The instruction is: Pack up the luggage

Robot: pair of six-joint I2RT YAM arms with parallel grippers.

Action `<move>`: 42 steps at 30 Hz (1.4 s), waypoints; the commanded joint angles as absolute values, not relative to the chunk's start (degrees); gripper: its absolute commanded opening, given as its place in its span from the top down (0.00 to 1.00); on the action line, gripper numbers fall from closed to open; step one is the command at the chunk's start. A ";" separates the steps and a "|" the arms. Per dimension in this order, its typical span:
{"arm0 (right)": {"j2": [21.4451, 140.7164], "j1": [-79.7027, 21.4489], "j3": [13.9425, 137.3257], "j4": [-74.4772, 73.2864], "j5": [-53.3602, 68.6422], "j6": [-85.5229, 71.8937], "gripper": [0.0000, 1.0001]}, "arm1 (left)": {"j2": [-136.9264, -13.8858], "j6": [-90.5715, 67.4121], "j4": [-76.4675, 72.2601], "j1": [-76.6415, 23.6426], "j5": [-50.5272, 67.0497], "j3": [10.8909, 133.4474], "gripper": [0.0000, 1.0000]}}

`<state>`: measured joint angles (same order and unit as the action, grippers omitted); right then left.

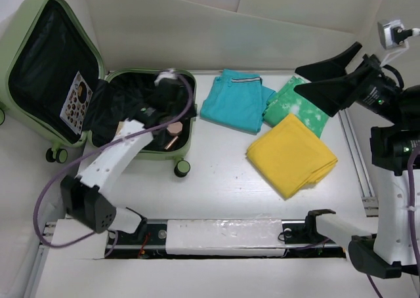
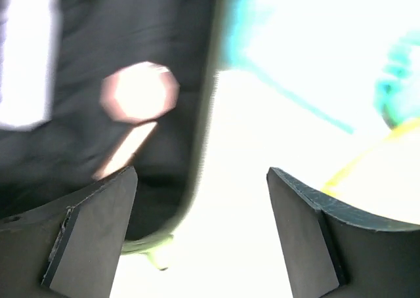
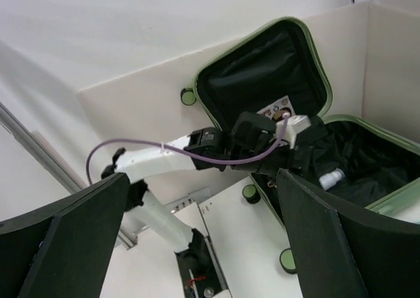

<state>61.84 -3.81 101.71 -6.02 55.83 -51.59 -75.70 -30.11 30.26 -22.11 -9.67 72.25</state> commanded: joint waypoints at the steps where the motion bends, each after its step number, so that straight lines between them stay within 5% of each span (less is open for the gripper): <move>1: 61.35 -4.31 95.82 -5.71 56.43 -45.98 0.00 | -82.77 -29.00 33.12 -35.92 -22.22 84.79 0.23; 8: 53.45 -6.59 82.11 -31.18 29.48 -19.27 0.00 | -87.63 -38.12 27.70 -39.99 -9.24 85.88 0.24; 9: 52.57 -6.59 78.61 -32.42 26.57 -17.68 0.11 | -87.63 -39.45 24.55 -39.99 -7.58 84.56 0.24; 11: 48.88 -7.20 74.64 -35.50 22.96 -16.52 0.81 | -87.63 -41.74 21.28 -39.99 -2.75 80.34 0.29; 12: 47.13 -7.21 72.44 -36.29 18.07 -16.52 1.00 | -88.15 -44.71 18.83 -39.99 -1.94 79.55 0.29; 18: 39.02 -7.21 59.95 -43.94 9.40 -17.05 1.00 | -100.88 -52.63 13.37 -38.85 3.16 83.40 0.33; 22: 35.34 -7.21 57.83 -45.35 11.95 -17.66 0.76 | -109.06 -63.26 10.28 -38.32 0.11 87.27 0.31; 23: 34.55 -7.21 57.83 -45.35 11.95 -17.67 0.57 | -110.38 -65.54 9.50 -38.32 -0.78 87.80 0.30; 26: 32.70 -7.21 57.83 -47.28 12.57 -17.14 0.42 | -113.38 -76.26 5.39 -37.71 -0.09 86.85 0.30; 42: 31.64 -10.98 61.60 -53.17 15.83 -15.12 0.42 | -125.59 -93.16 12.57 -37.71 -9.40 91.76 0.39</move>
